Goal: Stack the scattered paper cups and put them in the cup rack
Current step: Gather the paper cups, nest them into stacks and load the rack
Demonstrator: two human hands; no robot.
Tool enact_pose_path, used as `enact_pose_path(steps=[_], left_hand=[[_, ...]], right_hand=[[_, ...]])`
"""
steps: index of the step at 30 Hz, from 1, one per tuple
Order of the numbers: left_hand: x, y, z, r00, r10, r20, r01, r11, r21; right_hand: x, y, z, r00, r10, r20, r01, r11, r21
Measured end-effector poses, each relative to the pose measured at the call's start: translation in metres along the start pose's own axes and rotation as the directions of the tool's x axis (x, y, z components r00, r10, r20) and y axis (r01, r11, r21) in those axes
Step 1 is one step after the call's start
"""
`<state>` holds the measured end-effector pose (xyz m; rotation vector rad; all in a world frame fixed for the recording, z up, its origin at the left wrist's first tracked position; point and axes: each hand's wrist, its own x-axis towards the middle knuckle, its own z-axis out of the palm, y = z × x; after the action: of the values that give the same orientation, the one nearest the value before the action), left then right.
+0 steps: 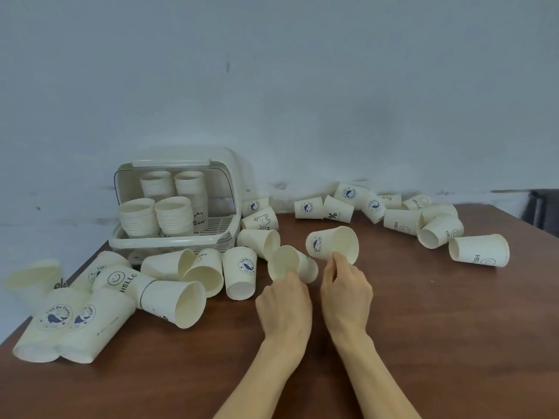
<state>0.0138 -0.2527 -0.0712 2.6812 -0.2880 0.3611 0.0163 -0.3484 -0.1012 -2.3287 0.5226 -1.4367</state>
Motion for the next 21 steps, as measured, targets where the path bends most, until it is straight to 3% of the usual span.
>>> enact_pose_path(steps=[6,11,17,21], left_hand=[[-0.011,-0.013,-0.024,0.994,0.096,-0.059,-0.099,0.993,-0.065],[-0.009,-0.035,-0.044,0.973,0.183,-0.141,-0.184,0.983,0.008],[-0.004,-0.062,-0.071,0.95,0.158,-0.269,-0.193,0.976,-0.105],[0.0,-0.08,-0.09,0.918,0.164,-0.361,-0.199,0.978,-0.063]], right_hand=[[-0.001,0.004,-0.002,0.999,-0.017,-0.027,0.018,0.999,0.037],[-0.007,-0.001,0.001,0.994,-0.109,-0.01,0.109,0.987,0.12],[-0.009,-0.03,-0.005,0.935,-0.334,-0.119,0.351,0.92,0.174],[0.001,-0.071,-0.006,0.901,-0.4,-0.171,0.431,0.871,0.235]])
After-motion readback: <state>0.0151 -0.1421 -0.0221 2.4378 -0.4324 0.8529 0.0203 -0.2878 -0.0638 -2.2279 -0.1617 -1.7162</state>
